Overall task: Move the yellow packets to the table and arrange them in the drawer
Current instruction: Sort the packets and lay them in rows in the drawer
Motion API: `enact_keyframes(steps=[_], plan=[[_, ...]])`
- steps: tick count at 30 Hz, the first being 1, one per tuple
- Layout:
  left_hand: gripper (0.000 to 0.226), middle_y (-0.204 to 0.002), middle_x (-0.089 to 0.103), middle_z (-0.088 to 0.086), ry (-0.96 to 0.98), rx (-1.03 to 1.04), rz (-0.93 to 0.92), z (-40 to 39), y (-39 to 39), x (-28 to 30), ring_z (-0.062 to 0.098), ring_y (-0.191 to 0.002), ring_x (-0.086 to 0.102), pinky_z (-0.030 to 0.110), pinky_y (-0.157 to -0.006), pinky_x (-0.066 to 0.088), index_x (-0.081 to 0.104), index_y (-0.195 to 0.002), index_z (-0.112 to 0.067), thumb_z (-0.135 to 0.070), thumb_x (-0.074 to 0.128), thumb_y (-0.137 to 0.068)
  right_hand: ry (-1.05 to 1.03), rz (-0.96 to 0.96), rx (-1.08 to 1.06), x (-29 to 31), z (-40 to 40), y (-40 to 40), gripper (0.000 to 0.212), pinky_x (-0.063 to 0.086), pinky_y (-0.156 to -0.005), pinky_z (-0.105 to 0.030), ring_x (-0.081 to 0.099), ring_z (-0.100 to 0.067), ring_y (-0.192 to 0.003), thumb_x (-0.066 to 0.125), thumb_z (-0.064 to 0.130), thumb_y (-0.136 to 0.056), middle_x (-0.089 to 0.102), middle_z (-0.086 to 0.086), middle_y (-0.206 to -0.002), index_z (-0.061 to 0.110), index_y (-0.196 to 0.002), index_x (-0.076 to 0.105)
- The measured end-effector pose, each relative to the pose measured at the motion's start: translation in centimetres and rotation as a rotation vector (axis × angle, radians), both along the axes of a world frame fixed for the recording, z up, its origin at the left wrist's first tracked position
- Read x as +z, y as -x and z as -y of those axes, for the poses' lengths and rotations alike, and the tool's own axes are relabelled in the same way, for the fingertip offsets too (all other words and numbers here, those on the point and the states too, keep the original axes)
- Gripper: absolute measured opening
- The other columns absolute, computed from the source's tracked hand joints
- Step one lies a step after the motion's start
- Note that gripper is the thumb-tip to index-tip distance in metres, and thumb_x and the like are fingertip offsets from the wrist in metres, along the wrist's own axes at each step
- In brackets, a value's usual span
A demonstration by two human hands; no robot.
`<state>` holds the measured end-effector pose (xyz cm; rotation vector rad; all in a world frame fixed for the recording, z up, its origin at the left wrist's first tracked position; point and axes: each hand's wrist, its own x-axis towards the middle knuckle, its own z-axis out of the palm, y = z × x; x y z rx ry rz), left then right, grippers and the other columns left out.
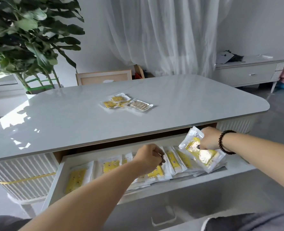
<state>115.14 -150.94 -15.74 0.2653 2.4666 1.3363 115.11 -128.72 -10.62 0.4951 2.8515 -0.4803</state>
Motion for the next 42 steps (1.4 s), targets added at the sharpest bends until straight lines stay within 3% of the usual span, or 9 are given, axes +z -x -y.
enact_keyframes(steps=[6,9,12,16,20,23,28,31,42], plan=[[0.030,-0.077,0.069,-0.010,0.156,0.047,-0.076,0.5,1.9,-3.1,0.009,-0.075,0.064,0.010,-0.051,0.047,0.062,-0.087,-0.022,0.000,0.042,-0.085,0.015,0.059,-0.164,-2.5,-3.3,-0.2,0.016,0.030,-0.044,-0.020,0.043,-0.014,-0.054,0.059,0.016,-0.085,0.044,-0.002,-0.064,0.011,-0.075,0.047],[0.028,-0.073,0.069,-0.011,0.115,0.081,-0.063,0.6,2.2,-3.2,0.009,-0.073,0.064,0.009,-0.047,0.044,0.064,-0.086,-0.022,-0.002,0.045,-0.086,0.165,0.076,-0.177,-3.5,-3.0,0.6,0.048,0.048,-0.075,-0.028,0.060,-0.024,-0.098,0.064,0.019,-0.087,0.061,-0.014,-0.109,-0.001,-0.127,0.047],[0.026,-0.076,0.072,-0.008,0.074,0.065,0.003,0.6,2.1,-3.5,0.011,-0.078,0.067,0.012,-0.052,0.047,0.066,-0.088,-0.020,-0.002,0.048,-0.084,0.236,0.031,-0.171,-4.6,-1.5,1.5,0.061,0.043,-0.101,-0.035,0.051,-0.028,-0.125,0.065,0.020,-0.088,0.051,-0.017,-0.136,-0.003,-0.137,0.037],[0.025,-0.075,0.072,-0.005,0.006,0.094,0.055,1.1,2.3,-3.5,0.002,-0.066,0.064,0.012,-0.051,0.045,0.065,-0.086,-0.017,0.002,0.048,-0.086,0.240,0.005,-0.177,-6.7,0.1,3.1,0.043,0.052,-0.074,-0.031,0.064,-0.023,-0.090,0.063,0.021,-0.089,0.066,-0.011,-0.097,0.000,-0.124,0.047],[0.024,-0.081,0.073,-0.002,-0.060,0.109,0.112,1.3,2.4,-3.5,-0.001,-0.059,0.064,0.023,-0.055,0.044,0.065,-0.090,-0.014,0.003,0.047,-0.086,0.205,-0.028,-0.193,-8.3,0.7,4.2,0.023,0.034,-0.048,-0.022,0.045,-0.014,-0.054,0.060,0.023,-0.090,0.046,-0.001,-0.062,0.005,-0.101,0.051],[0.023,-0.082,0.072,0.000,-0.088,0.082,0.122,1.1,2.4,-3.4,0.004,-0.061,0.065,0.020,-0.054,0.043,0.064,-0.089,-0.013,0.004,0.048,-0.086,0.110,-0.052,-0.155,-8.9,1.0,4.5,0.026,0.039,-0.050,-0.023,0.051,-0.015,-0.059,0.058,0.026,-0.092,0.054,-0.002,-0.070,0.007,-0.109,0.053],[0.023,-0.081,0.072,0.000,-0.093,0.039,0.138,1.0,2.4,-3.4,0.008,-0.063,0.065,0.016,-0.052,0.042,0.065,-0.092,-0.010,0.004,0.048,-0.086,-0.166,-0.109,-0.074,-9.6,0.8,4.6,0.036,0.043,-0.087,-0.034,0.045,-0.029,-0.115,0.062,0.044,-0.083,0.053,-0.010,-0.122,0.017,-0.102,0.047],[0.023,-0.079,0.072,-0.002,-0.080,0.034,0.134,1.0,2.5,-3.4,0.006,-0.063,0.065,0.017,-0.053,0.043,0.065,-0.091,-0.012,0.003,0.048,-0.087,-0.330,-0.224,-0.059,-8.8,1.1,4.0,0.057,0.038,-0.092,-0.033,0.038,-0.026,-0.119,0.066,0.045,-0.081,0.041,-0.008,-0.128,0.017,-0.125,0.041],[0.025,-0.077,0.071,-0.002,-0.135,0.086,0.089,1.2,2.3,-2.5,0.009,-0.063,0.065,0.016,-0.049,0.043,0.064,-0.087,-0.015,0.004,0.046,-0.086,-0.401,-0.131,0.234,-7.3,3.7,2.4,0.036,0.038,-0.098,-0.037,0.042,-0.024,-0.121,0.048,0.036,-0.093,0.046,-0.004,-0.129,0.018,-0.123,0.052]])
